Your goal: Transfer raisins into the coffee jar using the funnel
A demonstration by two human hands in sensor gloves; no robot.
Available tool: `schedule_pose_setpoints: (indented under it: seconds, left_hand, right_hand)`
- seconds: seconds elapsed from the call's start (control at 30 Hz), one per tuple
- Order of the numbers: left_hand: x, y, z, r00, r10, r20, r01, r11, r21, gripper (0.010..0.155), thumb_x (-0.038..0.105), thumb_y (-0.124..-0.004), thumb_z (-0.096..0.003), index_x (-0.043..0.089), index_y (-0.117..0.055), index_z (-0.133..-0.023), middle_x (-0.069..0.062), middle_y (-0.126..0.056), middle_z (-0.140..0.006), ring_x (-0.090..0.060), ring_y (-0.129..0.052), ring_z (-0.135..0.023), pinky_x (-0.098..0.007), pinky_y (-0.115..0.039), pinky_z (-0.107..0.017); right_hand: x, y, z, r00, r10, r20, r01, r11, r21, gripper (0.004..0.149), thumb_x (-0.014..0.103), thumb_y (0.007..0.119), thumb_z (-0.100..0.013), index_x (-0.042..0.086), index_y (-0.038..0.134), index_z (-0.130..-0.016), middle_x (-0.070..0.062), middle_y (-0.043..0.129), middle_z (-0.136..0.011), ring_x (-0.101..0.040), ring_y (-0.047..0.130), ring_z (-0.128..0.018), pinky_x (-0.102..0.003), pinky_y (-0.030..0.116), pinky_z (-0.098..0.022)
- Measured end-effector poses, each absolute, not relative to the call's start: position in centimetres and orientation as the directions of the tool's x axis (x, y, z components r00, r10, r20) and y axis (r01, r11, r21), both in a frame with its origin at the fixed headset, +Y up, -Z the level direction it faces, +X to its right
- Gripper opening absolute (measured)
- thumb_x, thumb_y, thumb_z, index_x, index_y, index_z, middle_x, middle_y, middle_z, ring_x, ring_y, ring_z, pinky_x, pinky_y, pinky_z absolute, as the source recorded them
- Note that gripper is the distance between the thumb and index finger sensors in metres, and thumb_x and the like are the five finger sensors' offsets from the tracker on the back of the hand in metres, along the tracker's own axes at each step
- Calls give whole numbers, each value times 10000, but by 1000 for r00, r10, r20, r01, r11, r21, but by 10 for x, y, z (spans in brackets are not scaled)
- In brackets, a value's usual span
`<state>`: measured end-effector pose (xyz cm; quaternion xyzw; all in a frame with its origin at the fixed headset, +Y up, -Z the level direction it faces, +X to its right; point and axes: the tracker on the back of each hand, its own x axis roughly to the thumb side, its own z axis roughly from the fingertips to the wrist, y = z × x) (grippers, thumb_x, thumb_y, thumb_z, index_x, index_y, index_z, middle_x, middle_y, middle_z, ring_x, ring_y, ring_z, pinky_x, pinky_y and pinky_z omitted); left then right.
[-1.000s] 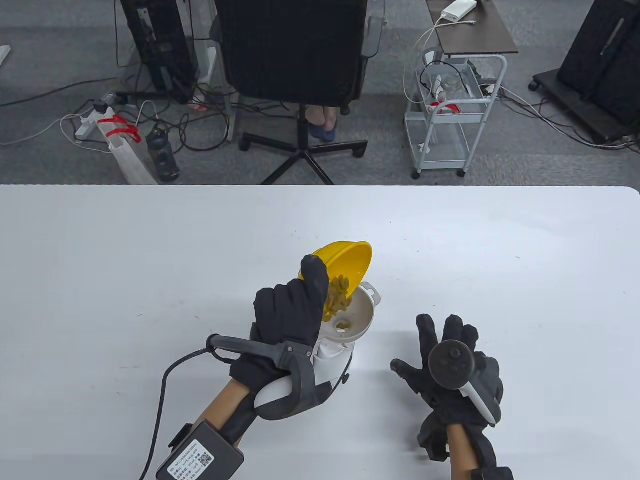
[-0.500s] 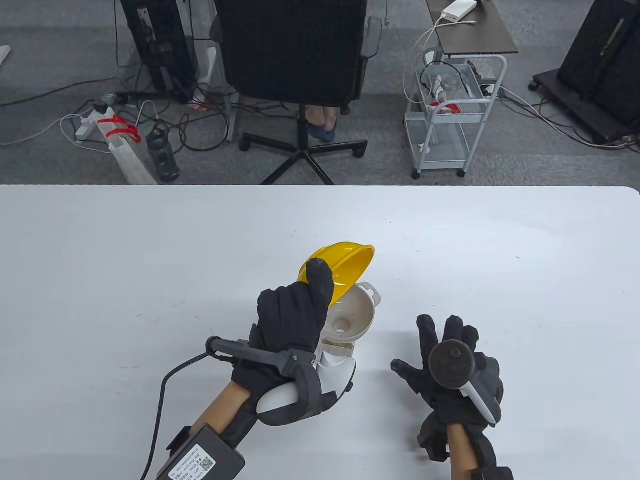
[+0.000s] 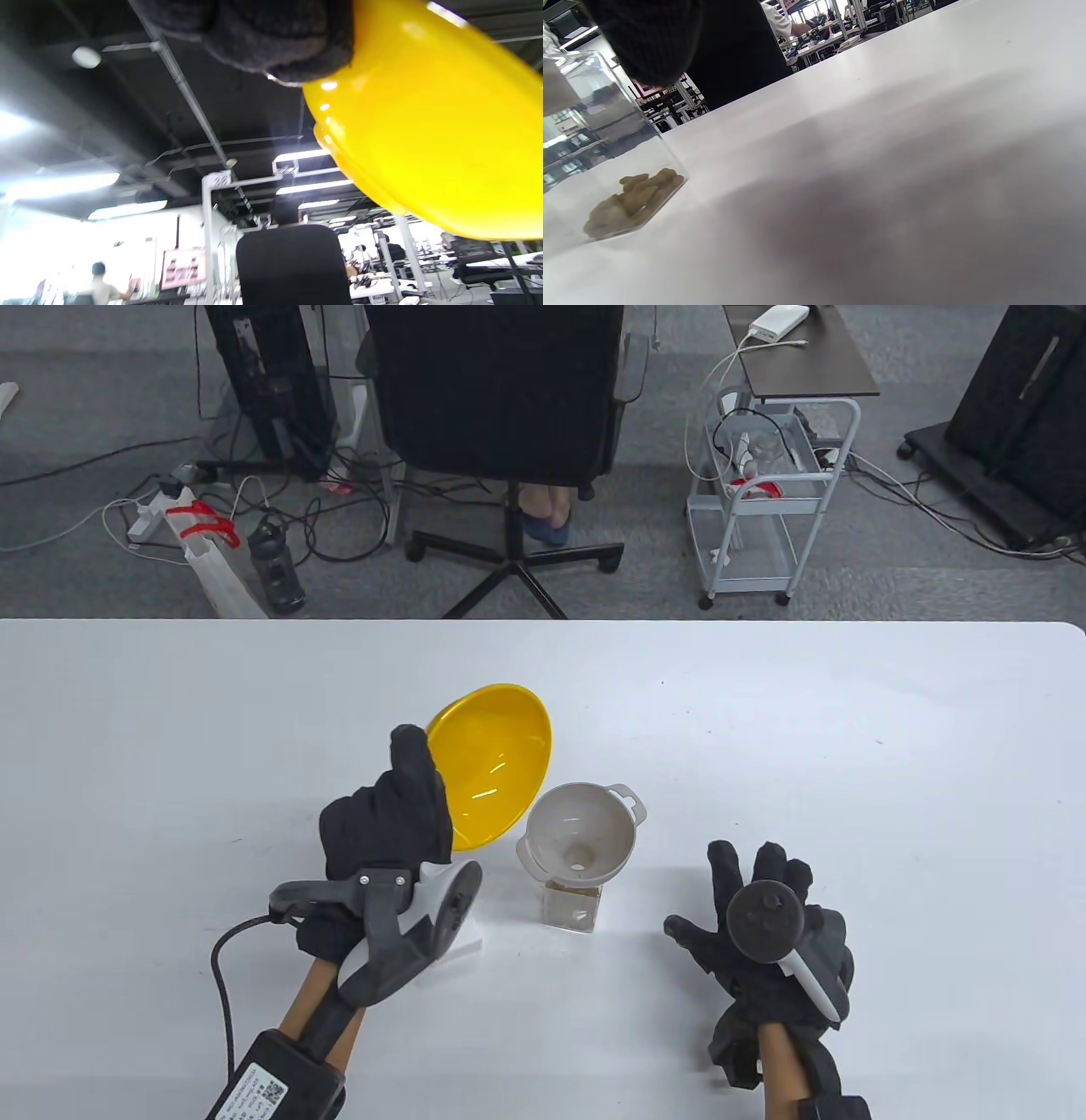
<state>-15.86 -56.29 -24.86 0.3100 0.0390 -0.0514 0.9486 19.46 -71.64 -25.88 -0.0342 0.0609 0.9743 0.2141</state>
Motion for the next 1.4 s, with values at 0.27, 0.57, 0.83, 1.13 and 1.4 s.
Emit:
schedule_pose_setpoints:
  seconds: [0.27,0.57,0.83,1.13,1.4]
  left_hand:
    - [-233,-626,-284,933,236,-270,-137,931,339,494,347,-630,-704,98,-522,-1117,55,-914,-577,-13,-916,-384,-333,-799,-420]
    - [-279,-710,-302,810,382,-445,-348,924,160,521,351,-635,-702,78,-503,-1126,43,-920,-581,-16,-924,-386,-337,-806,-412]
    - [-291,-736,-311,702,504,-503,-516,847,129,536,349,-638,-703,64,-493,-1133,33,-924,-586,-23,-928,-391,-342,-808,-411]
    - [-301,-752,-313,613,576,-541,-616,777,128,574,360,-633,-701,49,-460,-1152,19,-933,-606,-30,-936,-412,-347,-809,-420]
    - [-304,-752,-311,621,569,-539,-632,771,85,674,417,-634,-702,20,-381,-1183,-16,-942,-712,-96,-956,-510,-394,-797,-473]
  right_hand:
    - [195,-717,-260,-907,408,-105,-418,-901,115,938,628,746,-545,257,149,-1166,-317,-3,-1141,-632,45,-1018,-829,243,-684]
    - [194,-718,-261,-910,396,-120,-410,-902,136,936,629,744,-546,259,148,-1166,-315,-19,-1142,-631,45,-1018,-828,240,-685]
    - [196,-721,-263,-910,388,-147,-409,-898,162,935,629,740,-549,258,143,-1166,-313,-24,-1141,-628,39,-1018,-827,237,-687]
    - [197,-722,-263,-908,388,-157,-412,-896,167,939,629,739,-549,250,142,-1166,-314,-14,-1140,-628,41,-1018,-825,238,-688]
    - [197,-722,-263,-912,380,-156,-404,-898,173,943,630,737,-550,240,139,-1167,-316,-28,-1138,-630,45,-1017,-825,241,-688]
